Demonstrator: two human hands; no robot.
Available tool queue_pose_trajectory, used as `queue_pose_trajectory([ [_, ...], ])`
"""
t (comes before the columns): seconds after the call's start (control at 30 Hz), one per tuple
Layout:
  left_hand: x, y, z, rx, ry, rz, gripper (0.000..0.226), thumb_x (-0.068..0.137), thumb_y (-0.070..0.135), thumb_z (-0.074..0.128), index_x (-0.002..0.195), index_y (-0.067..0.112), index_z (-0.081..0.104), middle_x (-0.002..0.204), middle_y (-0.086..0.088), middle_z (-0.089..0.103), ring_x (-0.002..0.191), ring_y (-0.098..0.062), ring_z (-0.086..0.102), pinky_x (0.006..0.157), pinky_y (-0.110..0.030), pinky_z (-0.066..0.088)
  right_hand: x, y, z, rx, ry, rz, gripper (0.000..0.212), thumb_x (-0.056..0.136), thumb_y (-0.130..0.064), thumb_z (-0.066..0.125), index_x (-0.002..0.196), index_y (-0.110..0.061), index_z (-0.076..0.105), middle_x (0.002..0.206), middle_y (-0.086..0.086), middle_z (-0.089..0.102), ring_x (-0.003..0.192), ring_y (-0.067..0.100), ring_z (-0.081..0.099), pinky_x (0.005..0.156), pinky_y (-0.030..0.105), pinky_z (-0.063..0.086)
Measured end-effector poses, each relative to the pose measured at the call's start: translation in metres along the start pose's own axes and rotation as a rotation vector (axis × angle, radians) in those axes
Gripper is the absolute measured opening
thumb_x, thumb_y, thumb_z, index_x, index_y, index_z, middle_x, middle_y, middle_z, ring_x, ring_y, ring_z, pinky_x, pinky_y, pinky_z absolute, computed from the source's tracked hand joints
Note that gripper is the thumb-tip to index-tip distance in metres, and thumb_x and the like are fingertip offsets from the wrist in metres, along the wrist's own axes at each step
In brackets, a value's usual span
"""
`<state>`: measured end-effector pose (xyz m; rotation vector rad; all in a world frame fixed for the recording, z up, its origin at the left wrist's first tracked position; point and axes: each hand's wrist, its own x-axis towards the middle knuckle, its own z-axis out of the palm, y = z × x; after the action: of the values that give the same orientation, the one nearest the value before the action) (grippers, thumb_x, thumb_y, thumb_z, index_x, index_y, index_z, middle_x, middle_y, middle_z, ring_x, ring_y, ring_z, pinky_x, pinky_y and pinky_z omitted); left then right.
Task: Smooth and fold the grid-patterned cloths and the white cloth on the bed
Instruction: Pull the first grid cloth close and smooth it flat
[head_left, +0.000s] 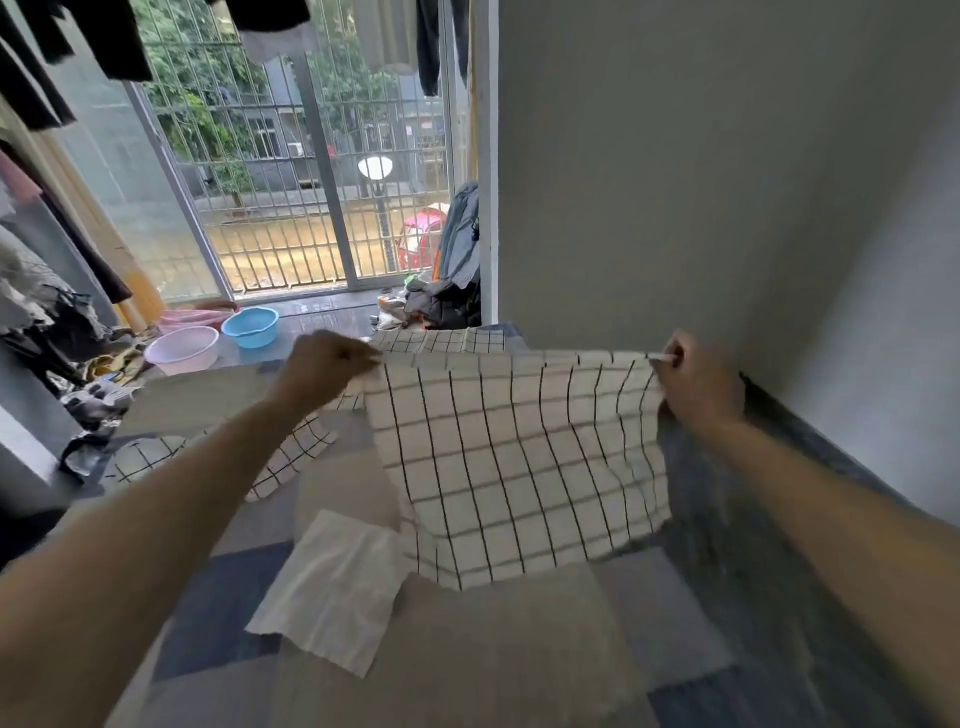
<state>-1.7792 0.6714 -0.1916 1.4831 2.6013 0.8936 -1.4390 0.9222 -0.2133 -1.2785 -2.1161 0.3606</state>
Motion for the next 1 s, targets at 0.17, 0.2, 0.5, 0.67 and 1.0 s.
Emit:
queue_pose_trajectory([
  [0.17, 0.033, 0.061, -0.101, -0.004, 0.585, 0.327, 0.029, 0.089, 0.008, 0.058, 0.109, 0.023, 0.074, 0.096, 0.003, 0.072, 0.080, -0.012, 0.062, 0.083, -0.022, 0.045, 0.054, -0.045, -0.050, 0.183, 0.367, -0.085, 0.013, 0.087, -0.026, 0.060, 0.079, -0.018, 0.053, 0.079, 0.002, 0.055, 0.069, 0.022, 0.049, 0.053, 0.028, 0.030],
  [0.2, 0.028, 0.059, -0.106, 0.074, 0.598, 0.361, 0.032, 0.089, 0.006, 0.058, 0.110, 0.025, 0.073, 0.098, 0.000, 0.072, 0.083, -0.015, 0.063, 0.082, -0.026, 0.046, 0.053, -0.039, -0.048, 0.189, 0.359, -0.105, 0.013, 0.087, -0.027, 0.060, 0.079, -0.018, 0.054, 0.079, 0.004, 0.055, 0.069, 0.023, 0.049, 0.055, 0.030, 0.033],
  [0.5, -0.062, -0.011, -0.009, 0.262, 0.336, 0.492, 0.030, 0.076, 0.005, 0.069, 0.097, 0.024, 0.077, 0.080, 0.002, 0.068, 0.076, -0.005, 0.047, 0.054, -0.030, 0.053, -0.015, 0.039, 0.011, -0.001, -0.041, -0.099, 0.011, 0.084, -0.005, 0.062, 0.081, -0.016, 0.059, 0.085, 0.004, 0.057, 0.076, 0.021, 0.052, 0.059, 0.031, 0.040],
  [0.67, -0.093, -0.026, 0.053, 0.344, 0.074, 0.569, 0.030, 0.075, 0.022, 0.051, 0.090, 0.032, 0.076, 0.080, 0.013, 0.069, 0.079, -0.009, 0.057, 0.063, -0.026, 0.052, -0.045, 0.074, 0.038, -0.276, -0.325, -0.069, 0.024, 0.076, 0.000, 0.061, 0.076, -0.023, 0.054, 0.090, 0.003, 0.057, 0.080, 0.016, 0.048, 0.063, 0.032, 0.045],
  [1.0, -0.190, -0.049, 0.141, 0.428, -0.446, 0.446, 0.031, 0.089, 0.015, 0.048, 0.105, 0.030, 0.069, 0.101, 0.006, 0.069, 0.107, -0.014, 0.052, 0.090, -0.026, 0.043, -0.149, 0.135, 0.085, -0.657, -0.732, -0.267, 0.035, 0.090, -0.006, 0.045, 0.109, -0.027, 0.067, 0.114, -0.003, 0.065, 0.103, 0.015, 0.060, 0.084, 0.030, 0.045],
])
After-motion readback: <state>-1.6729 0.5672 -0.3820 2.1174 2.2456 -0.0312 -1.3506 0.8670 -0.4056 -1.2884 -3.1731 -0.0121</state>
